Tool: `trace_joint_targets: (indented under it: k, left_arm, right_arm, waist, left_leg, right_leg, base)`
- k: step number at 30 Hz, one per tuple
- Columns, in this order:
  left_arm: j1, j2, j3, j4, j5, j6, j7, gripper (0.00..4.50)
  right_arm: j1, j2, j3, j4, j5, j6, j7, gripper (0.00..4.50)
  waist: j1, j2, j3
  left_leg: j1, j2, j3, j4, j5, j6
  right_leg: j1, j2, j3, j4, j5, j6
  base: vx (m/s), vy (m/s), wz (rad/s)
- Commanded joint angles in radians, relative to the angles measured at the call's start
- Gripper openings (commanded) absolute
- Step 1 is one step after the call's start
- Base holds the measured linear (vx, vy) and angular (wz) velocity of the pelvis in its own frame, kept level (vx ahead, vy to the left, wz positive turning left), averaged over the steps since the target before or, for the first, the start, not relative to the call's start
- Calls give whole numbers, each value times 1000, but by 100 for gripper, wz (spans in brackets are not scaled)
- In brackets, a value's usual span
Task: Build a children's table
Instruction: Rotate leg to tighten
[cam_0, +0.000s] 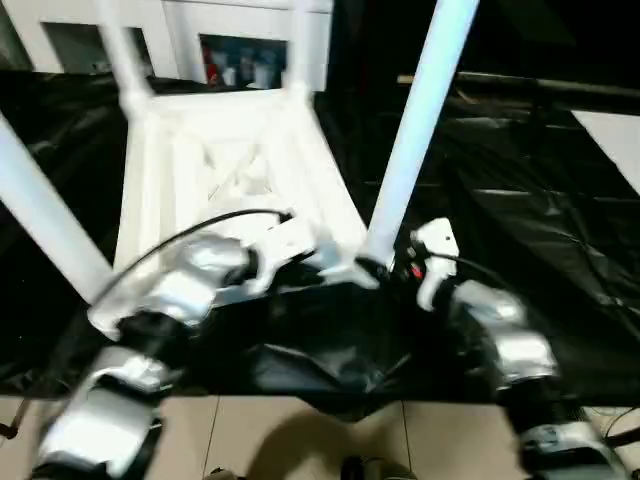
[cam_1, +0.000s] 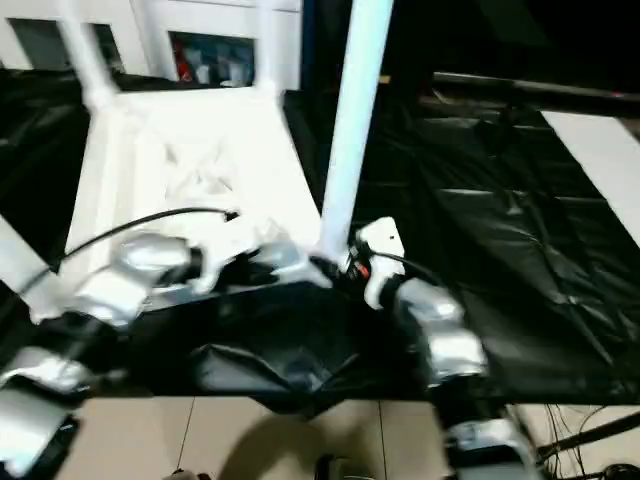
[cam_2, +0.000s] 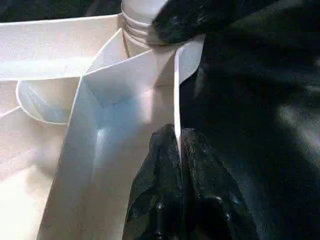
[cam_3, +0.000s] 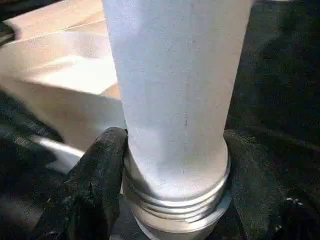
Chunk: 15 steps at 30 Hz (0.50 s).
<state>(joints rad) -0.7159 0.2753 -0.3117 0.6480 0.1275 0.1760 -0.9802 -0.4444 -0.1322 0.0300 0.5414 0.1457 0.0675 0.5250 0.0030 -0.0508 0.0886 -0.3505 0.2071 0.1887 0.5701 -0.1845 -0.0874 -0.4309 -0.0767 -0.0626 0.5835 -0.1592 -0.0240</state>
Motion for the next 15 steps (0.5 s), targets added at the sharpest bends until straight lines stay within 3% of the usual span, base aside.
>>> trace_joint_targets:
  k: [1, 4, 6, 9, 10, 11, 12, 14, 15]
  left_arm:
    - [14, -65, -57, 67, 36, 46, 73, 0]
    - [-4, -98, -55, 104, 50, 59, 128, 0]
    - [-10, -102, -54, 120, 60, 53, 136, 0]
    - [-10, -94, -49, 120, 65, 49, 134, 0]
    - [-9, -86, -48, 120, 67, 40, 131, 0]
    - [-9, -86, -48, 120, 67, 40, 131, 0]
    - [-6, -71, -48, 114, 64, 32, 119, 0]
    - [-2, -59, -51, 109, 61, 15, 103, 0]
    - [-2, -58, -51, 109, 61, 14, 101, 0]
  right_arm:
    - [-13, 48, 15, 53, -58, 13, -142, 262]
    - [-31, 102, 11, 65, -83, 8, -237, 262]
    - [-37, 117, 18, 65, -89, -1, -238, 262]
    - [-28, 118, 41, 36, -68, -23, -155, 262]
    - [-20, 114, 52, 15, -54, -30, -106, 297]
    - [-20, 114, 52, 15, -54, -30, -106, 318]
    - [-9, 99, 76, -17, -48, -56, -45, 332]
    - [-10, 85, 75, -33, -30, -55, -6, 344]
    - [-11, 84, 74, -34, -28, -54, -4, 360]
  waist:
    - [-2, 4, -46]
    - [-6, 7, -44]
    - [-7, 7, -42]
    - [-11, 9, -42]
    - [-12, 6, -43]
    - [-12, 8, -44]
    - [-12, 7, -44]
    - [-8, 5, -48]
    - [-8, 5, -48]
  left_leg:
    - [3, 9, -10, -67, -288, 33]
    - [1, 9, -15, -72, -316, 28]
    - [9, 7, -16, -72, -356, 35]
    - [9, 12, -21, -78, -375, 38]
    - [3, 13, -21, -80, -361, 41]
    - [4, 14, -20, -80, -354, 47]
    - [3, 14, -18, -80, -349, 50]
    - [-2, 15, -14, -77, -303, 67]
    - [-2, 15, -14, -77, -303, 67]
  right_leg:
    - [41, -46, 32, -104, -563, -75]
    - [43, -45, 28, -108, -561, -72]
    - [39, -47, 26, -116, -584, -64]
    - [44, -51, 23, -118, -561, -75]
    - [48, -51, 26, -114, -529, -83]
    - [47, -52, 29, -110, -499, -98]
    - [48, -52, 30, -109, -484, -105]
    - [55, -53, 35, -98, -405, -138]
    - [55, -53, 35, -98, -405, -138]
  base:
    - [0, 0, 0]
    - [0, 0, 0]
    - [0, 0, 0]
    - [0, 0, 0]
    - [0, 0, 0]
    - [0, 0, 0]
    - [0, 0, 0]
    - [0, 0, 0]
    - [0, 0, 0]
